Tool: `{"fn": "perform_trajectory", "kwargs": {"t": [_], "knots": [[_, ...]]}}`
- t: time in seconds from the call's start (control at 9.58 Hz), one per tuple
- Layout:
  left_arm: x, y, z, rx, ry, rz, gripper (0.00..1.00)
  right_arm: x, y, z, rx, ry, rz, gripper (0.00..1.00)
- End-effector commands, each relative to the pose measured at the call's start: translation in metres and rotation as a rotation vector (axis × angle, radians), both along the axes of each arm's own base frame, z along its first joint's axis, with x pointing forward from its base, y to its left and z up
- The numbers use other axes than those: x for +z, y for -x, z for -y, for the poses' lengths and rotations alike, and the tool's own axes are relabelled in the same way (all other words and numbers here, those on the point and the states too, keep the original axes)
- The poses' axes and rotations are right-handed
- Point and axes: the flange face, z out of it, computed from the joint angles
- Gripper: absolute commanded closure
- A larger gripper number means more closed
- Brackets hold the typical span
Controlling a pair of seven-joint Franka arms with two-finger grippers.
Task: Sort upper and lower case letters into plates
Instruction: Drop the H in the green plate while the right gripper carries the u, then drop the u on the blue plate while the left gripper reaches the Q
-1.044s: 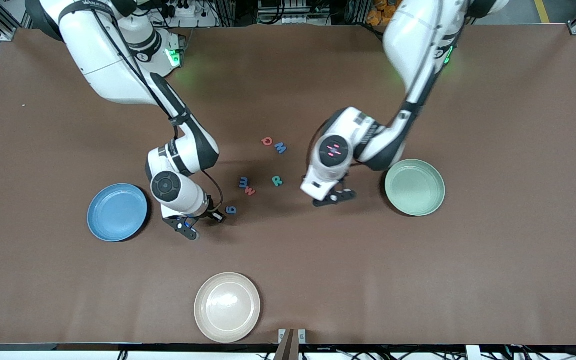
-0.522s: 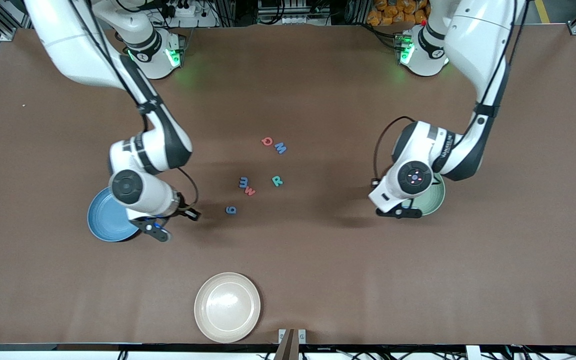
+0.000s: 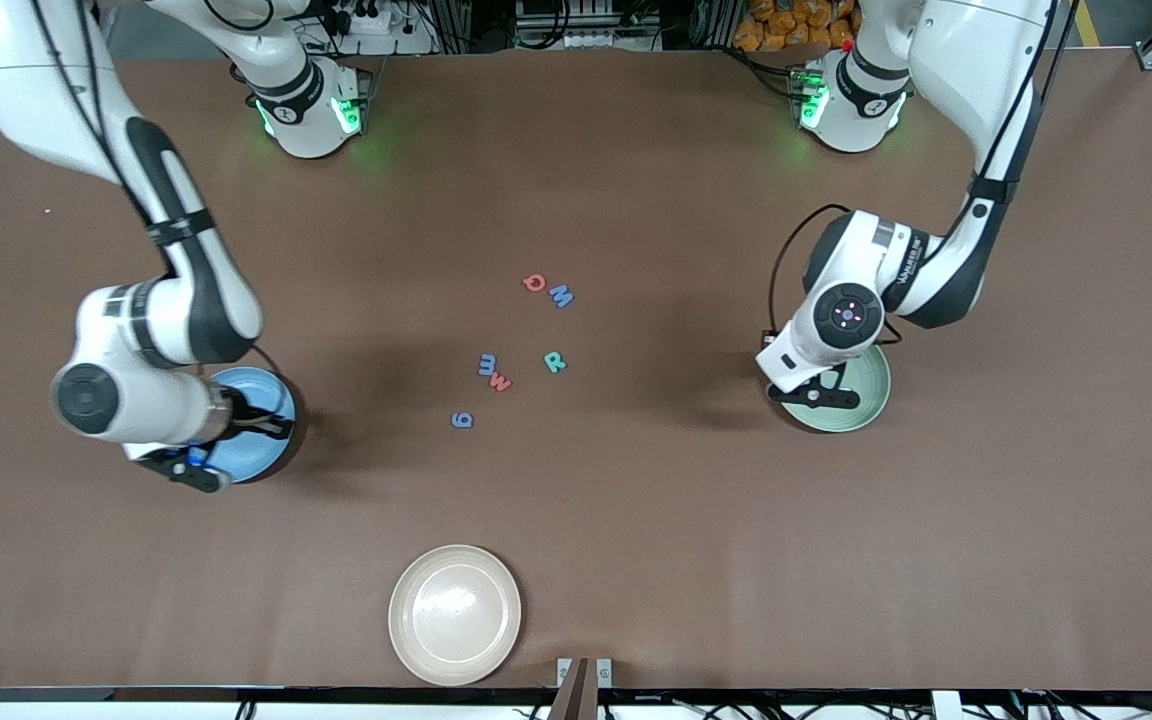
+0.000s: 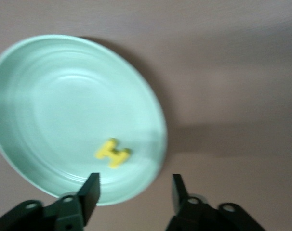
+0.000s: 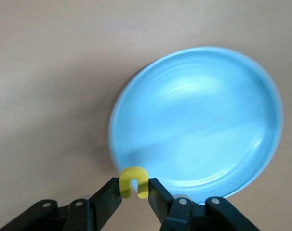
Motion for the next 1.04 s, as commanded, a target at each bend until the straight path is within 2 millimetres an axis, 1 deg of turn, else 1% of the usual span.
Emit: {"fn": "perform_trajectory", "kwargs": {"t": [0.0,0.1,0.21,0.31,0.42,0.52,0.63,0.73,0.84,0.94], "knots": [[0.012,0.004,0.079,0.155,0.046,0.036,0.0,-0.005,0.002,0.013,0.072,0.03,0.0,0.46],[0.011,0.004,0.117,0.25,0.074,0.035,0.0,-0.005,0.0,0.006,0.086,0.032,0.014,0.0],[0.008,0.009,0.156,0.327,0.091,0.033,0.0,-0.007,0.0,-0.009,0.1,0.031,0.019,0.0],[0.001,0.017,0.186,0.388,0.083,0.035,0.0,-0.006,-0.001,-0.029,0.117,0.025,0.033,0.0],[-0.01,0.03,0.214,0.425,0.069,0.034,0.0,-0.005,-0.001,-0.048,0.135,0.023,0.042,0.0],[-0.016,0.038,0.241,0.459,0.069,0.04,0.0,-0.004,-0.001,-0.06,0.129,0.026,0.047,0.0],[-0.027,0.05,0.262,0.504,0.07,0.051,0.0,-0.005,-0.002,-0.067,0.135,0.023,0.062,0.0],[-0.036,0.073,0.29,0.583,0.095,0.081,0.0,-0.01,-0.002,-0.07,0.14,0.021,0.064,0.0],[-0.038,0.095,0.311,0.674,0.088,0.09,0.0,-0.01,-0.002,-0.072,0.143,0.019,0.067,0.0],[-0.035,0.102,0.318,0.758,0.072,0.094,0.0,-0.009,-0.002,-0.074,0.146,0.018,0.07,0.0]]}}
